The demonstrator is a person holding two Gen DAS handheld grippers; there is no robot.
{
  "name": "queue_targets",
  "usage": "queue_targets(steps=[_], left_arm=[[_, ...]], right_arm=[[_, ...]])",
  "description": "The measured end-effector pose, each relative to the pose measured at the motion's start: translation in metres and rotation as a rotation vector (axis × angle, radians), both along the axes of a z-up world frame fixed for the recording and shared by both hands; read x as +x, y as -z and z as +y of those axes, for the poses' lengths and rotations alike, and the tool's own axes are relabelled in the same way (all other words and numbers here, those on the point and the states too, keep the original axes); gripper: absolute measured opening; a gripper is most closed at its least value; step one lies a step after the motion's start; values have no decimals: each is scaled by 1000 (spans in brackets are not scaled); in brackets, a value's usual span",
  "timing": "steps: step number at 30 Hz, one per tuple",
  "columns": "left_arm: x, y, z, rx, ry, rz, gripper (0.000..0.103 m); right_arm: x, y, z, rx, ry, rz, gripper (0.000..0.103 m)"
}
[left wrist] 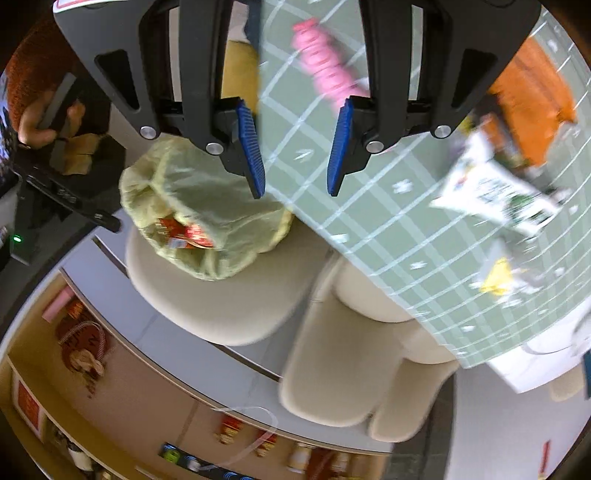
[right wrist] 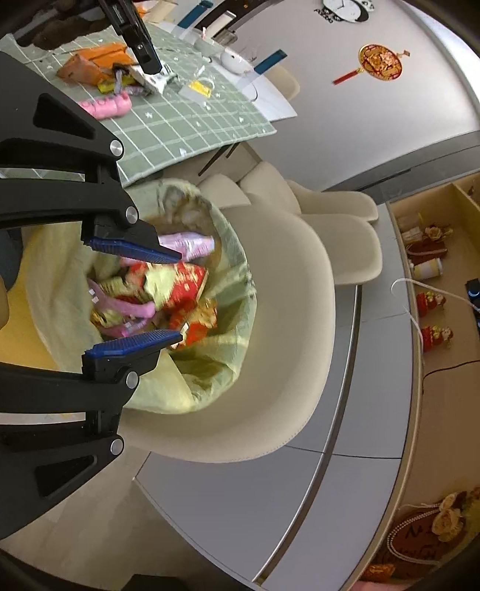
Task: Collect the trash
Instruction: 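Move both open grippers back over the orange bag on the table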
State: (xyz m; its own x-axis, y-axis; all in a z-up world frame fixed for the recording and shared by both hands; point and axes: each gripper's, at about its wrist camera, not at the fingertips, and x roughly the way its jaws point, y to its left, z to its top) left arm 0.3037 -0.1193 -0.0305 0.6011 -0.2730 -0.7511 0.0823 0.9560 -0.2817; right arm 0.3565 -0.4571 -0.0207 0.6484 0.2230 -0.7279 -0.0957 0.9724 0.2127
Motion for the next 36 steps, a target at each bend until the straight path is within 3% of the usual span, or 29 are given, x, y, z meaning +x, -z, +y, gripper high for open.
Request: queue_targets(steps=[2, 4, 8, 14, 19, 25, 31, 34, 36], left_arm=[[-13, 1, 21, 16, -46, -1, 34], [-29, 2, 47, 36, -110, -1, 34], [-61, 4, 101, 67, -240, 3, 37], [-111, 10, 186, 80, -432, 37, 38], [-133, 17, 228, 56, -506, 51, 38], [-133, 36, 227, -5, -472, 78, 38], [-123, 52, 197, -95, -404, 115, 38], [-114, 55, 180, -109, -379, 108, 40], [-106, 54, 166, -69, -354, 105, 40]], right_arm=[[-11, -5, 12, 11, -28, -11, 37], [-20, -8, 28, 20, -58, -28, 46], [-44, -8, 81, 53, -199, -73, 56], [-69, 0, 161, -4, -389, -57, 56], [-83, 12, 208, -39, -465, -32, 56], [-103, 32, 241, -91, -549, 16, 56], [-104, 37, 241, -120, -521, 23, 56], [-99, 36, 237, -126, -491, 23, 56], [-95, 36, 236, -127, -480, 24, 56]])
